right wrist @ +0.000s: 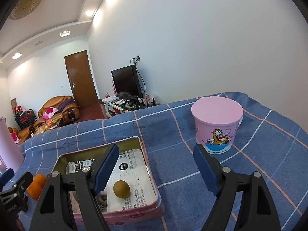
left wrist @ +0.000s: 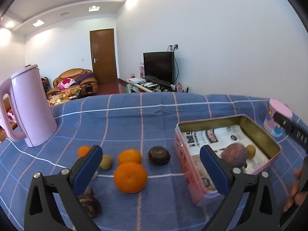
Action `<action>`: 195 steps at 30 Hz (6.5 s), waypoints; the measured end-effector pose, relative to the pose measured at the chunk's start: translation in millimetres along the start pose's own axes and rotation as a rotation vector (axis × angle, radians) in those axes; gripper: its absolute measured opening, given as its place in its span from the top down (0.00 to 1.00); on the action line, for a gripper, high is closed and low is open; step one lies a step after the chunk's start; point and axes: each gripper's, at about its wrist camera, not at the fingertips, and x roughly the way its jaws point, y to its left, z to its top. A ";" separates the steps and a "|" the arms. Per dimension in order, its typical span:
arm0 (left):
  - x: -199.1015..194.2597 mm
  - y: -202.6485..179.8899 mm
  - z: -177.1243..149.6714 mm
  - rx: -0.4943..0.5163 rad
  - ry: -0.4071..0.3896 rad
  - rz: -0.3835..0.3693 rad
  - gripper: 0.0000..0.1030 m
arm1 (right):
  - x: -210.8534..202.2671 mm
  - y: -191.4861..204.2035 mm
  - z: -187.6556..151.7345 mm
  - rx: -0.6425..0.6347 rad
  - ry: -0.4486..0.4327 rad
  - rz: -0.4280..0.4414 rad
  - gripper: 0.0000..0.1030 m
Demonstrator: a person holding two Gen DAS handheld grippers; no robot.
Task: Organize fruits
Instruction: 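Move both tools back over the remaining fruit cluster, then grasp the dark wrinkled fruit with the right tool while the left tool grasps the small round jar, then lower the dark fruit into the pink tin with the right tool while the left tool releases the jar there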
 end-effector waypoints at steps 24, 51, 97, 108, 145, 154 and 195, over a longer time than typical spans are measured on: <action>-5.9 28.3 -9.7 -0.013 0.059 -0.003 0.00 | -23.1 38.8 -14.7 -0.046 -0.025 0.035 0.22; 2.1 137.4 -10.6 -0.092 0.100 0.050 0.00 | -32.5 176.3 -48.6 -0.154 0.076 0.230 0.22; 9.5 138.8 -12.9 0.043 0.178 -0.264 0.14 | -28.3 199.3 -52.7 -0.252 0.072 0.259 0.56; 51.6 129.6 -27.6 0.015 0.394 -0.254 0.61 | -17.8 200.2 -60.7 -0.230 0.149 0.271 0.56; -7.3 95.6 -12.5 -0.105 0.027 -0.048 0.66 | -22.1 161.3 -40.6 -0.323 0.006 0.121 0.56; -4.0 67.8 -8.2 -0.075 0.024 -0.063 0.66 | -13.5 137.5 -33.4 -0.318 0.015 0.088 0.56; 53.0 -78.4 16.1 0.039 0.160 -0.182 0.65 | 51.3 49.5 -9.7 -0.294 0.186 0.021 0.56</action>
